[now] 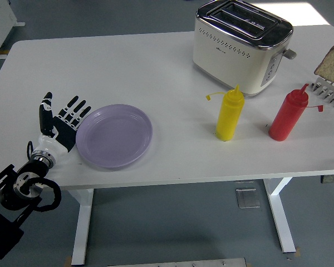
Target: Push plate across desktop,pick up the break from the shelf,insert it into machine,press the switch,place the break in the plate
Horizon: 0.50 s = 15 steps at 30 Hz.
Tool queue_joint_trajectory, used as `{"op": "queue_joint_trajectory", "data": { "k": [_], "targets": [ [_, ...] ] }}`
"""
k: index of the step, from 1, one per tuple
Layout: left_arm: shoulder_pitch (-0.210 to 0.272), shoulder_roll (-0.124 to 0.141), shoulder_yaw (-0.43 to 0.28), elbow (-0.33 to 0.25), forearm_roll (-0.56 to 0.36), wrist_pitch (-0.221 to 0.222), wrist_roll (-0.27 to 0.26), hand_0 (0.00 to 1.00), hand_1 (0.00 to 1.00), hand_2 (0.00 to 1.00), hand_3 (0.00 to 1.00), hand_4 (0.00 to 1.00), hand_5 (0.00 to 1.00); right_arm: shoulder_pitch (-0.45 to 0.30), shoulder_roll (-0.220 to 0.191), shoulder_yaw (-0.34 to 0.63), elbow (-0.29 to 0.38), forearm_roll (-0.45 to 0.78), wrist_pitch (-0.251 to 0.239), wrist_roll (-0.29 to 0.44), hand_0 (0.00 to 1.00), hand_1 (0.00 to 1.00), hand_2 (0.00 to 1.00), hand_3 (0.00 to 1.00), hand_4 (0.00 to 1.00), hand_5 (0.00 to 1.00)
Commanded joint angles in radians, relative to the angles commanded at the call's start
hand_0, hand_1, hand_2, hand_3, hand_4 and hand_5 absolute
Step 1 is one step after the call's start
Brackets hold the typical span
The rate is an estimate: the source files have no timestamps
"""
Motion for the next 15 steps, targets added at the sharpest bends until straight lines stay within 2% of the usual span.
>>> {"op": "queue_joint_trajectory", "data": {
  "k": [5, 15],
  "targets": [
    [-0.012, -0.002, 0.016, -0.002, -0.003, 0.001, 0.000, 0.812, 0.737, 0.674, 0.680, 0.786, 0.998, 0.003, -0.007, 0.020, 0.034, 0.055, 0.005, -0.011, 0.389, 0.474, 0.473, 0.395, 0.117, 0.002],
    [-0.036, -0.006, 0.060, -0.013, -0.009, 0.002, 0.004, 0.813, 0.737, 0.675, 0.680, 0.782, 0.998, 0.019, -0.027, 0.039, 0.110, 0.081, 0.010, -0.027, 0.385, 0.471, 0.473, 0.395, 0.117, 0.002]
  ]
}}
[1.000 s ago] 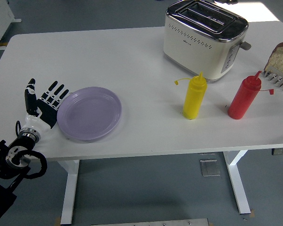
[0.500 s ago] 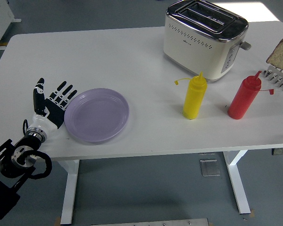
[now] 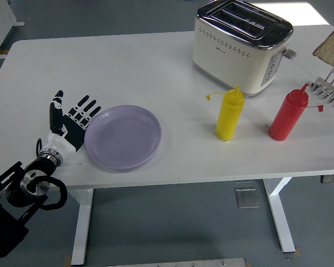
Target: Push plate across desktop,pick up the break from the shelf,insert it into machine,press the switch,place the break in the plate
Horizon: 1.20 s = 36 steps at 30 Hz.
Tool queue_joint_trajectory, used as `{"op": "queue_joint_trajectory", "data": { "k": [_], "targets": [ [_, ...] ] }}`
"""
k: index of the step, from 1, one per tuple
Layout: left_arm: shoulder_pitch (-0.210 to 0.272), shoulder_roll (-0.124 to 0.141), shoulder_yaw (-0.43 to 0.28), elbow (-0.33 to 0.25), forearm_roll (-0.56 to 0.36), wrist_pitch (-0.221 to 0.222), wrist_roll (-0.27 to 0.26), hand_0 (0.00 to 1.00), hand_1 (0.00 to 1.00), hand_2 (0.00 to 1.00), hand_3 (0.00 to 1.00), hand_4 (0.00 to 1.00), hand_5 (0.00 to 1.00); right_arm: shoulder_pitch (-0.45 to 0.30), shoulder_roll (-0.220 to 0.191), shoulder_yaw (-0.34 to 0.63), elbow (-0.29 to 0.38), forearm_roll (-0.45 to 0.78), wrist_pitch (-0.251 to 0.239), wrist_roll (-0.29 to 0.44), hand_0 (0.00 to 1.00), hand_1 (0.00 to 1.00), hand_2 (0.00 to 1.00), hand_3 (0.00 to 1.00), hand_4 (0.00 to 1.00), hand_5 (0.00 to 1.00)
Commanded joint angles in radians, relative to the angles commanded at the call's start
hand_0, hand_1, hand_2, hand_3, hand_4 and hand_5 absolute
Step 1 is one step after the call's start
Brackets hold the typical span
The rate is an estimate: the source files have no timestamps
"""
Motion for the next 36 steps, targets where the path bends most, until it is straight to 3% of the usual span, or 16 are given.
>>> {"op": "queue_joint_trajectory", "data": {
  "k": [19, 29, 36],
  "targets": [
    [-0.044, -0.007, 0.080, -0.029, -0.022, 0.000, 0.009, 0.809, 0.735, 0.668, 0.675, 0.771, 0.998, 0.079, -0.062, -0.043, 0.153, 0.121, 0.030, -0.052, 0.380, 0.470, 0.473, 0.396, 0.129, 0.002],
    [-0.059, -0.010, 0.112, -0.034, -0.030, 0.001, 0.011, 0.806, 0.724, 0.654, 0.660, 0.767, 0.998, 0.181, -0.080, -0.111, 0.182, 0.194, 0.041, -0.074, 0.373, 0.468, 0.474, 0.396, 0.138, 0.002],
    [-0.057, -0.007, 0.089, -0.045, -0.026, 0.006, 0.013, 0.804, 0.721, 0.651, 0.654, 0.765, 0.998, 0.249, -0.072, -0.177, 0.189, 0.233, 0.041, -0.080, 0.371, 0.467, 0.475, 0.395, 0.149, 0.002]
  ]
}}
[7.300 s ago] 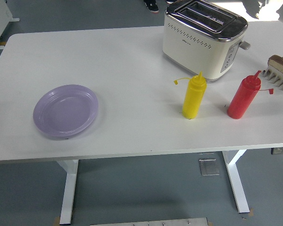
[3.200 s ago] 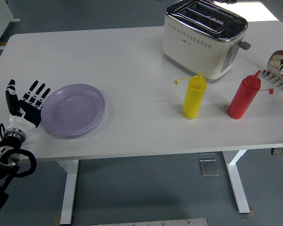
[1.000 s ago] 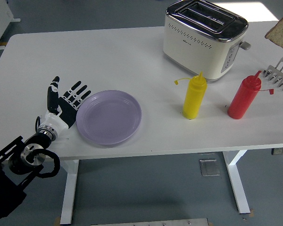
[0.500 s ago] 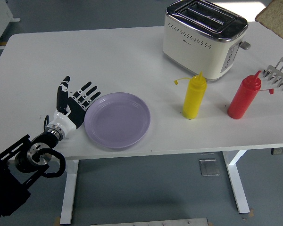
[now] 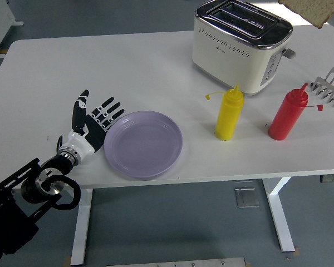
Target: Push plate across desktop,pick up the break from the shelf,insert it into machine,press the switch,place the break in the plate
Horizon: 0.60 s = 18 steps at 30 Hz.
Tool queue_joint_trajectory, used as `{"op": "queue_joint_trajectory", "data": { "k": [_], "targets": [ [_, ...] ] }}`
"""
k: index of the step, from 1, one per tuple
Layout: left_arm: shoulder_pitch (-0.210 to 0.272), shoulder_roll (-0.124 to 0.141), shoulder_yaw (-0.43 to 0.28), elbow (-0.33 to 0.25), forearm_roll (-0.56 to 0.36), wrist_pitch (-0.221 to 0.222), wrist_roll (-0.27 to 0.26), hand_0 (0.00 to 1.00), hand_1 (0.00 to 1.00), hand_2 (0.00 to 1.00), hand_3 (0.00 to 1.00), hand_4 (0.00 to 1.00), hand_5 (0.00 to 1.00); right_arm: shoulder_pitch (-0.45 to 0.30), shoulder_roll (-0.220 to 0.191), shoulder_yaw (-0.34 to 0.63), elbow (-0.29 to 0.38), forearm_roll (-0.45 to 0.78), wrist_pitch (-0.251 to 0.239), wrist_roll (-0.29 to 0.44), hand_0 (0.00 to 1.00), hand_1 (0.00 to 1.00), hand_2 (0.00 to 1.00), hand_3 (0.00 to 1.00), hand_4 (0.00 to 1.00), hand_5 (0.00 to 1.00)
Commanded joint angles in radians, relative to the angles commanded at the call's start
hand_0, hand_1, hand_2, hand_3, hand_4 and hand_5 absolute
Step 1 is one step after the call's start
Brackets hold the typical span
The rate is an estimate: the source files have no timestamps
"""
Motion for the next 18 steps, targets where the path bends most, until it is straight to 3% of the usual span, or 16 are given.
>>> {"op": "queue_joint_trajectory", "data": {
  "k": [12, 18],
  "targets": [
    [0.070, 0.037, -0.173, -0.094, -0.077, -0.004, 0.044, 0.801, 0.712, 0.644, 0.652, 0.766, 0.998, 0.118, 0.027, -0.128, -0.019, 0.091, -0.008, -0.018, 0.370, 0.467, 0.477, 0.397, 0.157, 0.002],
    [0.116, 0.061, -0.275, -0.147, -0.107, -0.005, 0.059, 0.800, 0.711, 0.645, 0.649, 0.775, 0.998, 0.180, 0.063, -0.182, -0.065, 0.149, -0.020, -0.030, 0.368, 0.468, 0.477, 0.397, 0.161, 0.002]
  ]
}}
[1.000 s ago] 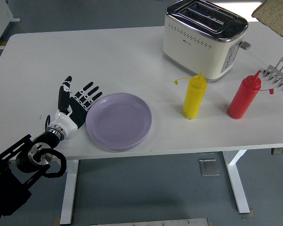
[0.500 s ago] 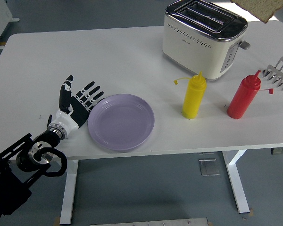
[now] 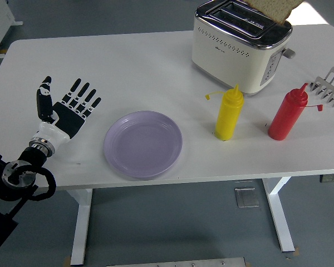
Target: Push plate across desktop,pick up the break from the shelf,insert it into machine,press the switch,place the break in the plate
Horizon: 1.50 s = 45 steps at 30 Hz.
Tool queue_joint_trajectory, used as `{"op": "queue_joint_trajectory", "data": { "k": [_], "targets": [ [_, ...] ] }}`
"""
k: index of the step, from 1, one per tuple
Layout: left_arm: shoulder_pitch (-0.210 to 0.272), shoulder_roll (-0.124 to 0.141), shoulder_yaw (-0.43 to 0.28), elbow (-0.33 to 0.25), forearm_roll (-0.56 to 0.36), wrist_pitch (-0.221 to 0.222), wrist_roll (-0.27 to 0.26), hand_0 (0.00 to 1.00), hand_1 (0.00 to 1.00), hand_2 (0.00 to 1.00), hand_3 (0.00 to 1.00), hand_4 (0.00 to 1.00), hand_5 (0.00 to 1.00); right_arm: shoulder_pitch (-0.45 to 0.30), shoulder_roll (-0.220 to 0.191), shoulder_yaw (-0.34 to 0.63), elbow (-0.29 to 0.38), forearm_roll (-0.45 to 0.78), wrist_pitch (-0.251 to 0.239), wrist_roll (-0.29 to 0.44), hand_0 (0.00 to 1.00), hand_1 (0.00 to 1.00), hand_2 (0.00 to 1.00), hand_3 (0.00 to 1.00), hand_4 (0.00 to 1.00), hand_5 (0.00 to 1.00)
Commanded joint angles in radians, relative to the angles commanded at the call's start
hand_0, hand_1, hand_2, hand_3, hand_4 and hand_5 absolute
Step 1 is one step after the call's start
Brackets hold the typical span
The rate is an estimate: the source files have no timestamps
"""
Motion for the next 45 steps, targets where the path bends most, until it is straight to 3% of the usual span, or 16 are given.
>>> {"op": "queue_joint_trajectory", "data": {
  "k": [7, 15, 24, 32, 37, 45],
  "targets": [
    [0.034, 0.020, -0.081, -0.035, -0.002, 0.001, 0.005, 0.797, 0.711, 0.645, 0.651, 0.776, 0.998, 0.068, 0.056, -0.053, -0.080, 0.054, -0.021, -0.028, 0.361, 0.467, 0.479, 0.398, 0.160, 0.002],
    [0.047, 0.033, -0.118, -0.050, 0.000, 0.001, 0.005, 0.798, 0.713, 0.652, 0.658, 0.779, 0.998, 0.155, 0.122, -0.130, -0.205, 0.080, -0.042, -0.051, 0.350, 0.463, 0.487, 0.399, 0.159, 0.002],
    [0.057, 0.045, -0.134, -0.057, 0.000, 0.001, 0.005, 0.801, 0.724, 0.666, 0.668, 0.779, 0.998, 0.245, 0.197, -0.244, -0.346, 0.012, -0.048, -0.066, 0.335, 0.461, 0.492, 0.400, 0.145, 0.002],
    [0.062, 0.055, -0.138, -0.057, -0.006, 0.001, 0.007, 0.810, 0.751, 0.702, 0.704, 0.779, 0.998, 0.323, 0.262, -0.346, -0.476, -0.037, -0.021, -0.082, 0.323, 0.457, 0.511, 0.398, 0.133, 0.002],
    [0.066, 0.062, -0.138, -0.059, -0.011, 0.000, 0.008, 0.810, 0.751, 0.702, 0.704, 0.779, 0.998, 0.350, 0.289, -0.386, -0.540, -0.030, 0.000, -0.090, 0.323, 0.457, 0.511, 0.398, 0.133, 0.002],
    [0.066, 0.068, -0.132, -0.059, -0.015, 0.000, 0.009, 0.817, 0.763, 0.719, 0.730, 0.779, 0.998, 0.372, 0.321, -0.431, -0.621, -0.028, -0.006, -0.090, 0.317, 0.458, 0.525, 0.397, 0.132, 0.002]
  ]
}}
